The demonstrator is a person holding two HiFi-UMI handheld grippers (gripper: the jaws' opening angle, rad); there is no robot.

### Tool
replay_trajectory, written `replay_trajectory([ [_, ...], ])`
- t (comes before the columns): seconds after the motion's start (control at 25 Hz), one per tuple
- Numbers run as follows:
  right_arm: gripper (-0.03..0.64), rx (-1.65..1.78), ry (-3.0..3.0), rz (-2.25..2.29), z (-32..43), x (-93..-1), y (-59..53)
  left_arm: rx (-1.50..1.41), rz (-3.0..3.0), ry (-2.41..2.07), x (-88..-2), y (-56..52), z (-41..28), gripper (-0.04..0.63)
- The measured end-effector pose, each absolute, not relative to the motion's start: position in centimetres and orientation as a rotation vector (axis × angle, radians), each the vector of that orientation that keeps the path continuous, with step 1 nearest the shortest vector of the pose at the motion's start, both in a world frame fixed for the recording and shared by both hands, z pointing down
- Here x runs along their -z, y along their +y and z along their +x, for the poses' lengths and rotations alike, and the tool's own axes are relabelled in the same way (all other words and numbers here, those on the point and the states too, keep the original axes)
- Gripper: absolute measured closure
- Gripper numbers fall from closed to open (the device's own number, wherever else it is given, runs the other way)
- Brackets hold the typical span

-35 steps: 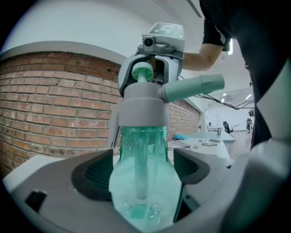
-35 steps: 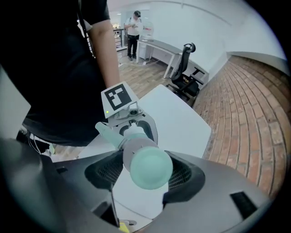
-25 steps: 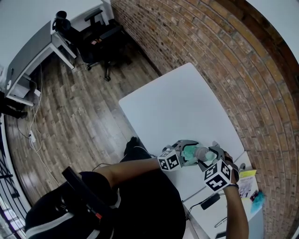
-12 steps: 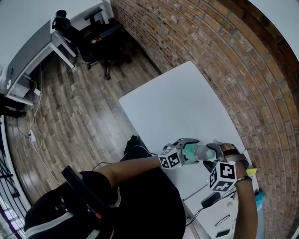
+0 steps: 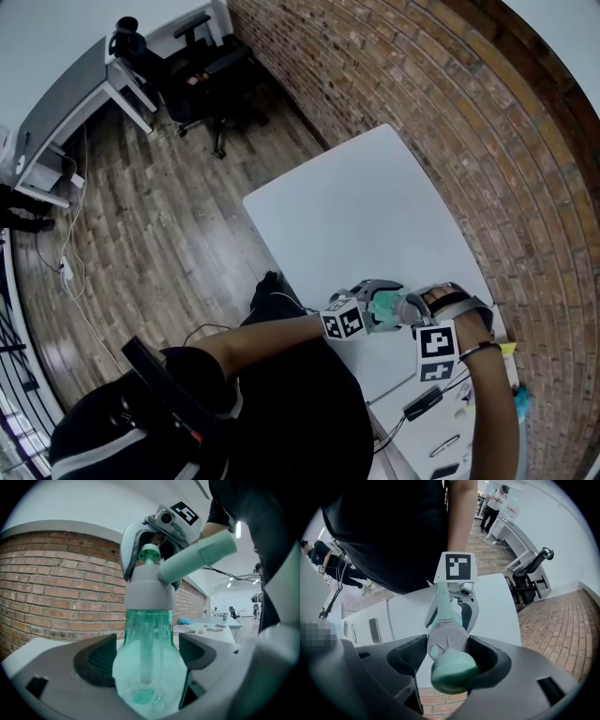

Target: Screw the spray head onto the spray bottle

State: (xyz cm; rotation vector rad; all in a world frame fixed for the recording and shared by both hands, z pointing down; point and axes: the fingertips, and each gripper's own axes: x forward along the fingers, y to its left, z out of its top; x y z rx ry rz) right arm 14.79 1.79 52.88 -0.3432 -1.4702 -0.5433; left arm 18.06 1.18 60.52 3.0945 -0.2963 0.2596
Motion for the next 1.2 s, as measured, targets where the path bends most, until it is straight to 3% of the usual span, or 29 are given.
replay_trajectory([
  [0.28,0.334,0.21,-1.638,-0.103,14.5,-52.7,1.7,-0.259,3.096,-0.305,-60.5,1.2,18.0,0.183],
  [1.2,0.333,-0.355,-1.811,0.457,14.2,-53.2,0.4,-0.246,3.092,-0.321,-60.5,1.2,17.9,0.183],
])
